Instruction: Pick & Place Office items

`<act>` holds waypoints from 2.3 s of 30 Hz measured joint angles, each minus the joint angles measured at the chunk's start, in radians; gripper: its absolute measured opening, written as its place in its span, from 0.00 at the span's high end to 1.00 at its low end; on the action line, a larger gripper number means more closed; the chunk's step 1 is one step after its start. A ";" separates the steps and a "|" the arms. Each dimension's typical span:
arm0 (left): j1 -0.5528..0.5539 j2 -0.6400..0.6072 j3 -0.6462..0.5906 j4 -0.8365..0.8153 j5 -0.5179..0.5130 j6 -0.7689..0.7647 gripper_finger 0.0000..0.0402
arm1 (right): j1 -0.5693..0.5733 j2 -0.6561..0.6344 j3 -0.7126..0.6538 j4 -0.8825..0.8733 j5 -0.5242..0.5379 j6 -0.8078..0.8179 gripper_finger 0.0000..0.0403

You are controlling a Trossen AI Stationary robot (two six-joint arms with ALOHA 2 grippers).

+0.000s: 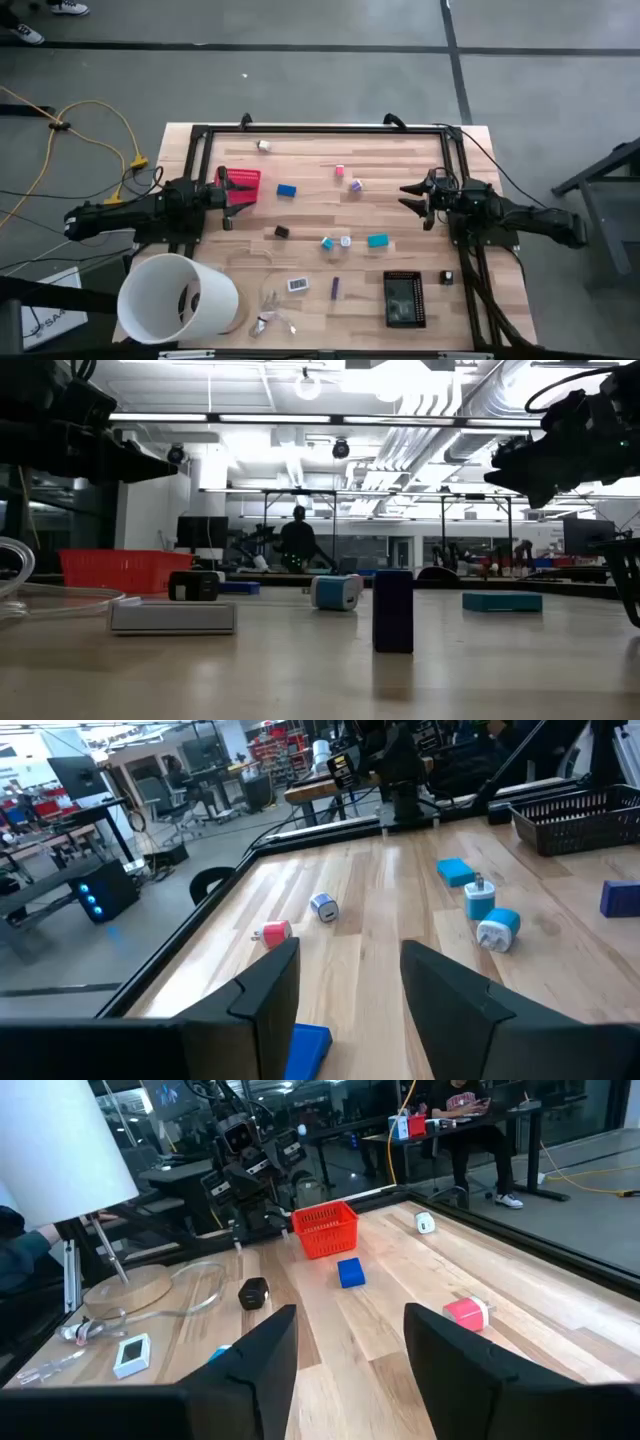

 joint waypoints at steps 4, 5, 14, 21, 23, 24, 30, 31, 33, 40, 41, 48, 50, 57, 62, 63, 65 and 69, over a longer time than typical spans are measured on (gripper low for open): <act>0.000 0.000 0.000 0.000 0.000 0.000 0.58 | 0.000 0.000 0.000 0.000 0.000 0.000 0.57; 0.000 0.000 0.000 0.000 0.000 0.000 0.58 | 0.000 0.000 0.000 0.000 0.000 0.000 0.57; 0.000 0.000 0.000 0.000 0.000 0.000 0.58 | 0.000 0.000 0.000 0.000 0.000 0.000 0.57; 0.000 0.000 0.000 0.000 0.000 0.000 0.58 | 0.000 0.000 0.000 0.000 0.000 0.000 0.57; 0.000 0.000 0.000 0.000 0.000 0.000 0.58 | 0.000 0.000 0.000 0.000 0.000 0.000 0.57; 0.000 0.000 0.000 0.000 0.000 0.000 0.58 | 0.000 0.000 0.000 0.000 0.000 0.000 0.57; 0.000 0.000 0.000 0.000 0.000 0.000 0.58 | 0.000 0.000 0.000 0.000 0.000 0.000 0.57; 0.000 0.000 0.000 0.000 0.000 0.000 0.58 | 0.000 0.000 0.000 0.000 0.000 0.000 0.57; 0.000 0.000 0.000 0.000 0.000 0.000 0.58 | 0.000 0.000 0.000 0.000 0.000 0.000 0.57; 0.000 0.000 0.000 0.000 0.000 0.000 0.58 | 0.000 0.000 0.000 0.000 0.000 0.000 0.57; 0.000 0.000 0.000 0.000 0.000 0.000 0.58 | 0.000 0.000 0.000 0.000 0.000 0.000 0.57; 0.000 0.000 0.000 0.000 0.000 0.000 0.58 | 0.000 0.000 0.000 0.000 0.000 0.000 0.57; 0.000 0.000 0.000 0.000 0.000 0.000 0.58 | 0.000 0.000 0.000 0.000 0.000 0.000 0.57; 0.000 0.000 0.000 0.000 0.000 0.000 0.58 | 0.000 0.000 0.000 0.000 0.000 0.000 0.57; 0.000 0.000 0.000 0.004 0.017 -0.032 0.58 | 0.000 0.000 0.000 0.000 0.000 0.000 0.57; 0.000 0.000 0.000 0.014 0.029 -0.067 0.58 | 0.000 0.000 0.000 0.000 0.000 0.000 0.57; 0.000 0.000 0.000 0.039 0.041 -0.149 0.58 | 0.000 0.000 0.000 0.000 0.000 0.000 0.57; 0.000 0.000 0.000 0.060 0.040 -0.259 0.58 | 0.000 0.000 0.000 0.000 0.000 0.000 0.57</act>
